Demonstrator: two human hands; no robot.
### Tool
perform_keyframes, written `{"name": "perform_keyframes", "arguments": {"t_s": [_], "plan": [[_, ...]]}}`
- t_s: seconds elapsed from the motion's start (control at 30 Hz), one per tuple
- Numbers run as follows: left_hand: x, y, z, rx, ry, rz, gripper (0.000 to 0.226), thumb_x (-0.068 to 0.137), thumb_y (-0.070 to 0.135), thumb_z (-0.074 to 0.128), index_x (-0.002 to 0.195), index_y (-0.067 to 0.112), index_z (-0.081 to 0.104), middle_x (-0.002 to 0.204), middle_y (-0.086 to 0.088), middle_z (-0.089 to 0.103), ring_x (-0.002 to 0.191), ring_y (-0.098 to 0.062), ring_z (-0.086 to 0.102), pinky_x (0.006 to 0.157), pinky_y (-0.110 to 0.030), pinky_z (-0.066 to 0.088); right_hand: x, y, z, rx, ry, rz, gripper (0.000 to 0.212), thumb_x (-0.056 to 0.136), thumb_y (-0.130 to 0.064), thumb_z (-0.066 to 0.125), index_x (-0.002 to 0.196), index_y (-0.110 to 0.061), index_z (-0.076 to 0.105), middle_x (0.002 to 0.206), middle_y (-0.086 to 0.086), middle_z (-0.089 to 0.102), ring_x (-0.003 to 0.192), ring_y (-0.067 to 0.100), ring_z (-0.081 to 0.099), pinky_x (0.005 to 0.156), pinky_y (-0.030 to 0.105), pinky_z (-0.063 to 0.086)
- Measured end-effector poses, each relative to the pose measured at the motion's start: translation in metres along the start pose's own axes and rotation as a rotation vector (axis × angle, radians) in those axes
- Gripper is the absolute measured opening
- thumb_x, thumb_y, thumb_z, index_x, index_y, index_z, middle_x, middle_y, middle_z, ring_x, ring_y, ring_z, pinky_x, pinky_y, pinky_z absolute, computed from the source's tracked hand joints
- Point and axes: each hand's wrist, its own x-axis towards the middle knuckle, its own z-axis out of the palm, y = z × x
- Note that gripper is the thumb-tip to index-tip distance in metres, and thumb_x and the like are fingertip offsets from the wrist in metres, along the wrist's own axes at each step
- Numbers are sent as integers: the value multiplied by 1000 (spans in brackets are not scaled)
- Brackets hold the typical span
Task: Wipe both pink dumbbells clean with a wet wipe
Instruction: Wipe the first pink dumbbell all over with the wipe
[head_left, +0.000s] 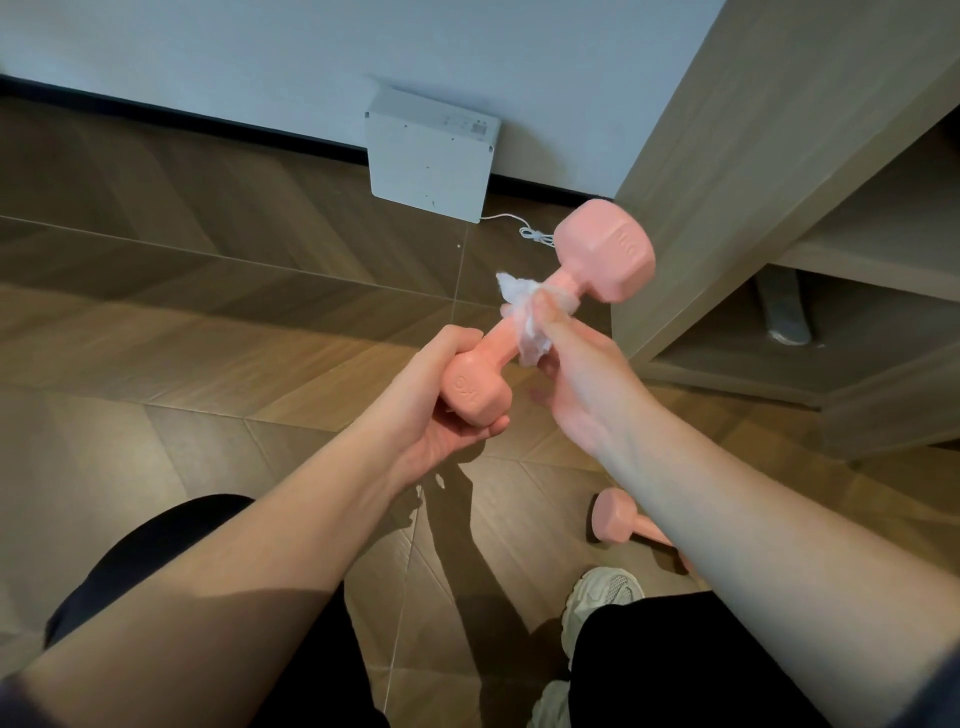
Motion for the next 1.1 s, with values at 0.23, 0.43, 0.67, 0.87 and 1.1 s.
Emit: {"name": "perform_keyframes", "arguments": {"t_s": [0.23, 0.43, 0.67, 0.87, 1.1], "plan": [[3, -1, 6, 19, -29, -13, 34, 87, 32, 61, 110, 8, 60, 93, -16, 53, 85, -31, 55, 58, -32, 54, 4, -14, -4, 290, 154, -58, 34, 87, -41, 68, 110, -17, 68, 110, 2, 73, 103, 19, 65, 75, 32, 43], [0, -1, 5, 11, -19, -11, 35, 86, 32, 61, 112, 8, 61, 95, -17, 53, 87, -31, 53, 58, -32, 54, -2, 1, -1, 119, 101, -21, 33, 87, -39, 69, 113, -19, 68, 110, 3, 73, 100, 20, 61, 77, 34, 39], [-1, -3, 8, 26, -10, 0, 31, 85, 33, 63, 106, 9, 61, 90, -15, 54, 82, -30, 56, 55, -33, 55, -1, -16, -4, 453, 119, -29, 30, 85, -36, 70, 108, -18, 65, 110, 6, 73, 95, 17, 68, 79, 33, 53], [-2, -2, 9, 12, -20, 19, 18, 88, 30, 60, 92, 13, 64, 84, -13, 59, 75, -26, 58, 61, -34, 52, -6, 6, 3, 74, -25, -1, 34, 92, -43, 61, 121, -27, 63, 109, -10, 73, 110, 13, 61, 98, 39, 40], [-3, 0, 10, 0, -6, -2, 41, 87, 33, 62, 116, 5, 60, 93, -18, 55, 85, -32, 56, 56, -32, 55, 5, -18, -10, 241, 88, -75, 34, 86, -44, 67, 104, -16, 70, 101, -2, 75, 86, 16, 58, 71, 32, 36]]}}
